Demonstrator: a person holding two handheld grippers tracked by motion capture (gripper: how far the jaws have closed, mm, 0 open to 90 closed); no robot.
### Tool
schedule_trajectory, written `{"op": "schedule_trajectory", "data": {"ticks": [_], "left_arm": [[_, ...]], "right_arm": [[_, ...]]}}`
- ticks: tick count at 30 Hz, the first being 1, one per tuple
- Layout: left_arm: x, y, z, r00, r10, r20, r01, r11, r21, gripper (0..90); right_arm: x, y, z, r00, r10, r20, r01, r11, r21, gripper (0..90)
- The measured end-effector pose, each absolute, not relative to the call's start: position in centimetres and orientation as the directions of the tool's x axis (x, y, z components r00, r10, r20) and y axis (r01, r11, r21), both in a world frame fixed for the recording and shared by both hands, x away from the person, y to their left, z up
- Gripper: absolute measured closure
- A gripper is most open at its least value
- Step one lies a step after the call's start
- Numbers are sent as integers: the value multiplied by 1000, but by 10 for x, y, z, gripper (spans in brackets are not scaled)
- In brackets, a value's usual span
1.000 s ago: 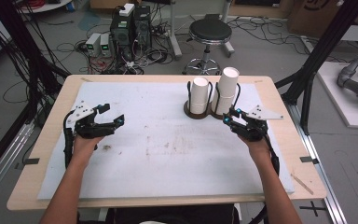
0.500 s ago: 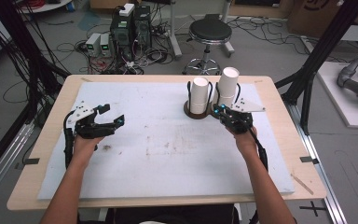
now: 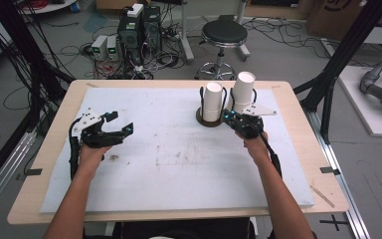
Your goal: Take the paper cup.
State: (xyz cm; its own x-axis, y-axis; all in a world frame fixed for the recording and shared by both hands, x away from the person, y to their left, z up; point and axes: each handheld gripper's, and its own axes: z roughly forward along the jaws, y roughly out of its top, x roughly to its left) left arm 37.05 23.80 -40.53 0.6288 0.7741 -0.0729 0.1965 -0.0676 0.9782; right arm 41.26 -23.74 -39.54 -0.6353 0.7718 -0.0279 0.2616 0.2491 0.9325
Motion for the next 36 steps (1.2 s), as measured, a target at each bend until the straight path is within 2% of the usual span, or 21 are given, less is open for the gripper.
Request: {"op": "schedule_trajectory", "data": {"ticks": [6,25,36], "left_arm": [[370,237,-405,625,778,-68,197,-72,978,181],[373,235,-402,628,775,-75,188,-58,980,186],[385,227,-394,636,768,-81,189,-53,981,186]], "right_arm": [[424,-221,-393,-655,755,-29,270,270,924,900],[445,-204,-429,-625,780,7,385,301,872,900],[453,-209,-435,-577,815,48,437,259,861,900]]}}
